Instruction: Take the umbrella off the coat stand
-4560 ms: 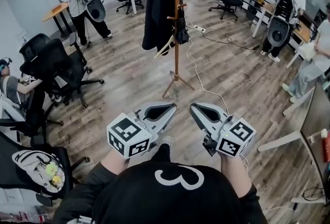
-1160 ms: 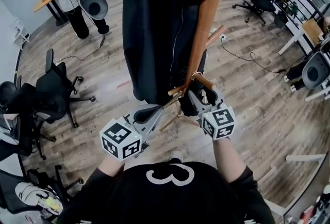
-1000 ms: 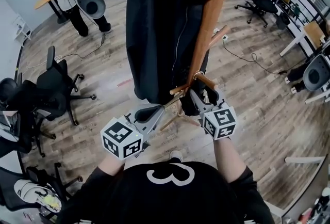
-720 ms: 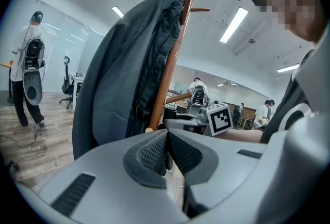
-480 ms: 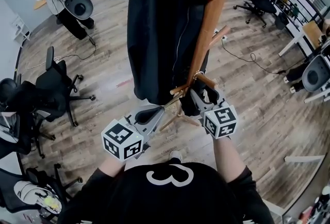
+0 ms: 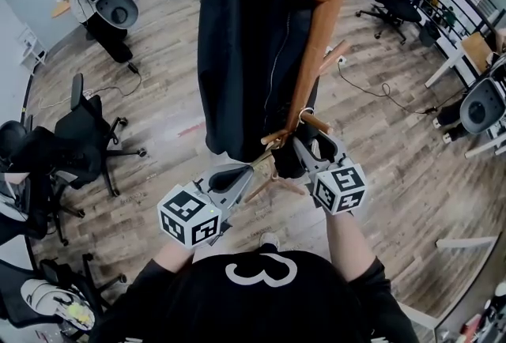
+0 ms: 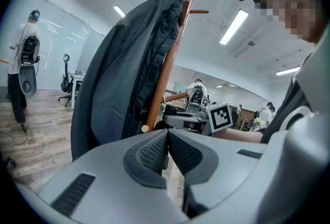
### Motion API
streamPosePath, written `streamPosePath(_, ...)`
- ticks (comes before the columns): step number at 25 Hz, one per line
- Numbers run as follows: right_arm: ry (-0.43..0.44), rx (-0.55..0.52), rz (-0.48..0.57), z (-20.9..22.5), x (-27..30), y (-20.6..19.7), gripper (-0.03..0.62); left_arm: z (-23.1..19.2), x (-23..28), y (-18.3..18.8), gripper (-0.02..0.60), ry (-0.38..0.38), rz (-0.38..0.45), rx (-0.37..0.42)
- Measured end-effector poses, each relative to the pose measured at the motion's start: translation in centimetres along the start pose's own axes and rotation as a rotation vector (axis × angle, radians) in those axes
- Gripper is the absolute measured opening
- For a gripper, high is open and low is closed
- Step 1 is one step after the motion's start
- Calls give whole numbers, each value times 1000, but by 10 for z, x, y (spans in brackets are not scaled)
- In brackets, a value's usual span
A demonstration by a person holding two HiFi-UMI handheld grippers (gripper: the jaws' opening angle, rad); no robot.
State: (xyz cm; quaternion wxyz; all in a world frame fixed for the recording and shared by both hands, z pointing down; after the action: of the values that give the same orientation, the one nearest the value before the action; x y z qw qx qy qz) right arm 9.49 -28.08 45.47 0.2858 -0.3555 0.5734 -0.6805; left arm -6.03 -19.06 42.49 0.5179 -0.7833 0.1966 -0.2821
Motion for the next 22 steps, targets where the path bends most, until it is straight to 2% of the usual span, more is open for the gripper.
streamPosePath(12, -14, 37, 38, -6, -28, 13, 207, 22, -7, 1, 17, -43, 16, 20)
streamPosePath(22, -68, 22, 63, -6, -59, 27, 207, 42, -13, 4, 15, -75, 29, 37)
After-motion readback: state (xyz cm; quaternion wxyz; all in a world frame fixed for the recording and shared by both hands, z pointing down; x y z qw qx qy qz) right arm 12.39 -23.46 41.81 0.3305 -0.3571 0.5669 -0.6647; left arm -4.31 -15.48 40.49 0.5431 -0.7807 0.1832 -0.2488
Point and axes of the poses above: the fingertips, and each gripper's own axes: x forward along the fingers, z to its right, y out of its top, the point moved 3 cm from there along -x, backward along the fingers, and after that the axes turned 3 degrees about z, right-handed, at the moved point
